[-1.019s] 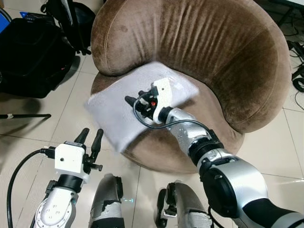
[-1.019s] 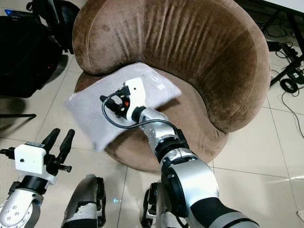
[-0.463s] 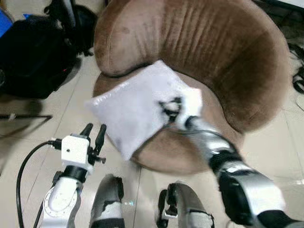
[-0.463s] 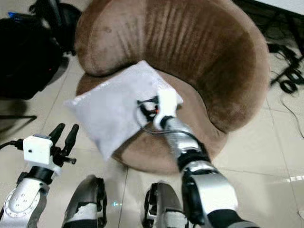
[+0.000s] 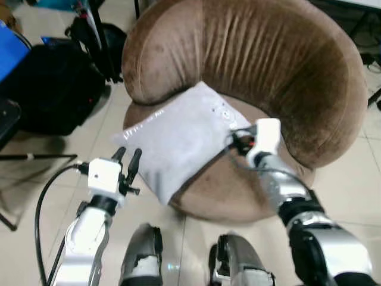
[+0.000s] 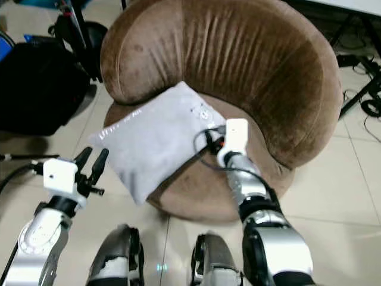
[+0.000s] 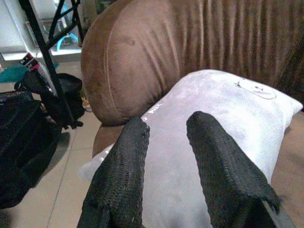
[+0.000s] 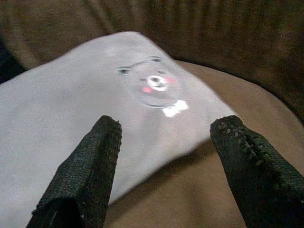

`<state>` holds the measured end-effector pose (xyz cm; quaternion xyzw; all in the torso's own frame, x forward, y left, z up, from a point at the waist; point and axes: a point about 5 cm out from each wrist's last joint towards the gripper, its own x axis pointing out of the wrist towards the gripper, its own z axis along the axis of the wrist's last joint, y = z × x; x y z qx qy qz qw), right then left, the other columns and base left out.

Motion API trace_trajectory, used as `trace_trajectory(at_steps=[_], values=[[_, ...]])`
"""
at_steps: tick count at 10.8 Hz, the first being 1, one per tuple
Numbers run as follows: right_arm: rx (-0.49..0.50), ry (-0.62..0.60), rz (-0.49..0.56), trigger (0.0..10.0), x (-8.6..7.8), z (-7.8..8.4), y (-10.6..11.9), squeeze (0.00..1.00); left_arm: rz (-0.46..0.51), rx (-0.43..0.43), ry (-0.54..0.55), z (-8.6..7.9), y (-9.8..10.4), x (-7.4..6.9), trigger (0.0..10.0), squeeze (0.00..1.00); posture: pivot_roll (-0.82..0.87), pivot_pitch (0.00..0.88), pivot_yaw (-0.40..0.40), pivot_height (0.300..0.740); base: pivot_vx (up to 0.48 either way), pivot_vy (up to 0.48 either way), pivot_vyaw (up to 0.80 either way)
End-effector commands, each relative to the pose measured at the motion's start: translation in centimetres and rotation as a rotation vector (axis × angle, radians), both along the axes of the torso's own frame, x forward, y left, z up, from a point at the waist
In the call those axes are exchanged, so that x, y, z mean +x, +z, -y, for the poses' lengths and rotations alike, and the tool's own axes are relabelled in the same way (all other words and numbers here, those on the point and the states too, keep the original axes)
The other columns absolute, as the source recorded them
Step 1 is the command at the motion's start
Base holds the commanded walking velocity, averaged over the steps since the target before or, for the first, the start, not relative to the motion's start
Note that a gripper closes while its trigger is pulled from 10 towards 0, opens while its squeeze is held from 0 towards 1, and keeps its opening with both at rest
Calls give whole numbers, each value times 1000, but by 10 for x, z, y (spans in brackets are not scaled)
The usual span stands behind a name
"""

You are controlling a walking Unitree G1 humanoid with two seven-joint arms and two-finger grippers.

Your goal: Move the pillow to the sofa from floor

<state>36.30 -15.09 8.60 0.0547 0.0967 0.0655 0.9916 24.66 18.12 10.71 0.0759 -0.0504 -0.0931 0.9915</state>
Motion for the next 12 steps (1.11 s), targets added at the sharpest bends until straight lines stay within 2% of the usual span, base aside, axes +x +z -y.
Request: trace_trajectory(at_steps=[1, 3, 4, 5, 6, 8, 9, 10, 12], values=[[1, -37, -48, 10000, -6, 8, -11, 0, -9, 3, -20, 3, -3, -1, 10000, 0, 72, 166, -26, 675, 0, 0, 0], [61, -13, 32, 10000, -9, 14, -5, 0, -10, -7, -48, 11, -3, 11, 10000, 0, 43, 148, -1, 675, 0, 0, 0], [66, 24, 124, 10000, -12, 15, 3, 0, -11, -16, -58, 16, -4, 14, 10000, 0, 29, 146, 6, 675, 0, 0, 0], [-22, 54, 178, 10000, -18, 13, 4, 0, -45, -49, -24, 19, -7, 16, 10000, 0, 16, 140, 10, 675, 0, 0, 0], [-72, 89, 214, 10000, -32, 11, -2, 0, -49, -81, -12, 23, -9, 15, 10000, 0, 10, 135, 13, 675, 0, 0, 0], [-69, 123, 206, 10000, -56, 15, -19, 0, -9, -93, 51, 21, -10, 8, 10000, 0, 12, 128, 25, 675, 0, 0, 0], [-56, 103, 230, 10000, -67, 20, -20, 0, -5, -76, 92, 15, -15, -1, 10000, 0, 3, 117, 35, 675, 0, 0, 0], [-41, 82, 239, 10000, -76, 25, -21, 0, -18, -92, 79, 12, -21, -10, 10000, 0, -1, 112, 36, 675, 0, 0, 0], [-71, 119, 157, 10000, -96, 20, -41, 0, -23, -142, 58, 14, -28, -26, 10000, 0, -3, 99, 37, 675, 0, 0, 0]])
